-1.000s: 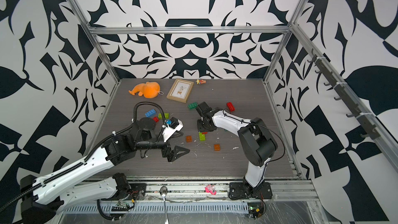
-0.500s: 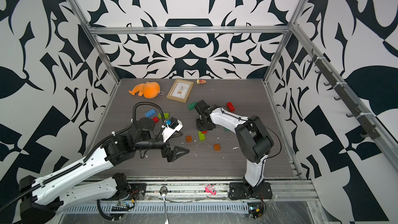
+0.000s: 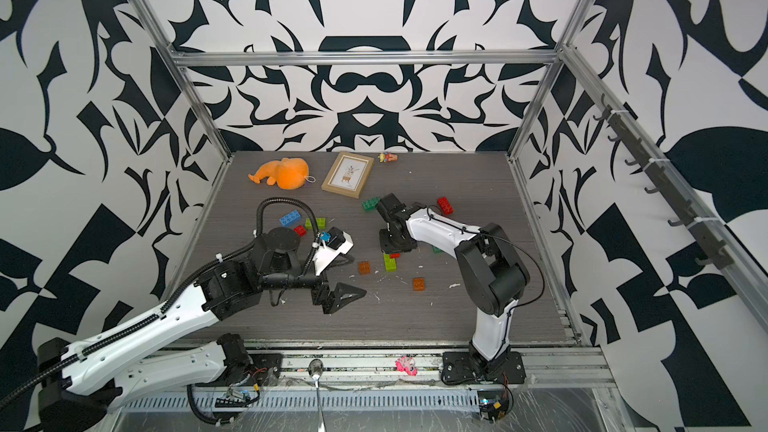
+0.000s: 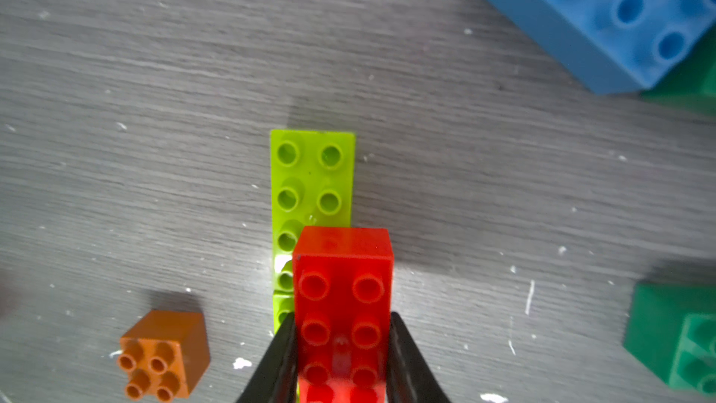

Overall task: Assemble a small pinwheel with lego
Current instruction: Assemble the lego brick with the lego brick.

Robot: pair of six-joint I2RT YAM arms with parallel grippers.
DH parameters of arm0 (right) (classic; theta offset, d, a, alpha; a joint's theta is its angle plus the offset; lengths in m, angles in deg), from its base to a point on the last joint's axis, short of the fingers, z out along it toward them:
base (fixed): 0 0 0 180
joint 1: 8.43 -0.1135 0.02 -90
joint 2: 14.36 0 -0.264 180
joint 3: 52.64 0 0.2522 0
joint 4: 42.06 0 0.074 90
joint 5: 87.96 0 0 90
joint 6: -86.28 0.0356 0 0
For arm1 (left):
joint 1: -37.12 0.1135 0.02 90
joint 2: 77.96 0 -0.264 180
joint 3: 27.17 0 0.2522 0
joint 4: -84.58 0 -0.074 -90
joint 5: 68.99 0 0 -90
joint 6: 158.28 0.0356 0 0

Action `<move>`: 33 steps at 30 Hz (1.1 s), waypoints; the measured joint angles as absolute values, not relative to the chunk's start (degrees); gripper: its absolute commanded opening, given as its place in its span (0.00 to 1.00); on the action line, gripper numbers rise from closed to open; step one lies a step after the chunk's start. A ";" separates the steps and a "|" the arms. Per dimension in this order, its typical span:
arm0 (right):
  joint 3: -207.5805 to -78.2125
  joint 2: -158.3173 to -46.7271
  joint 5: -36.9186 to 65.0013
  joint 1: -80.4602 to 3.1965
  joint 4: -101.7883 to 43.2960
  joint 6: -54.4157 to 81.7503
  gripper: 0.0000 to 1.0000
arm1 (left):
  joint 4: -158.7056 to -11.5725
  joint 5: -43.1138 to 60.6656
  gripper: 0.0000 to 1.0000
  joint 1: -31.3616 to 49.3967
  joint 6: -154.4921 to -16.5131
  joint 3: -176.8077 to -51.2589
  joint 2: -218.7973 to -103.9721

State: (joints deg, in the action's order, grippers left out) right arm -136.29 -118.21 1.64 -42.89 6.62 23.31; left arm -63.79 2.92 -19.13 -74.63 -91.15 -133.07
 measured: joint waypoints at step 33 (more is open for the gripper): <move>-143.99 -123.89 2.86 -41.60 16.65 21.82 0.00 | -63.37 3.77 1.00 -21.60 -74.15 -91.15 -131.28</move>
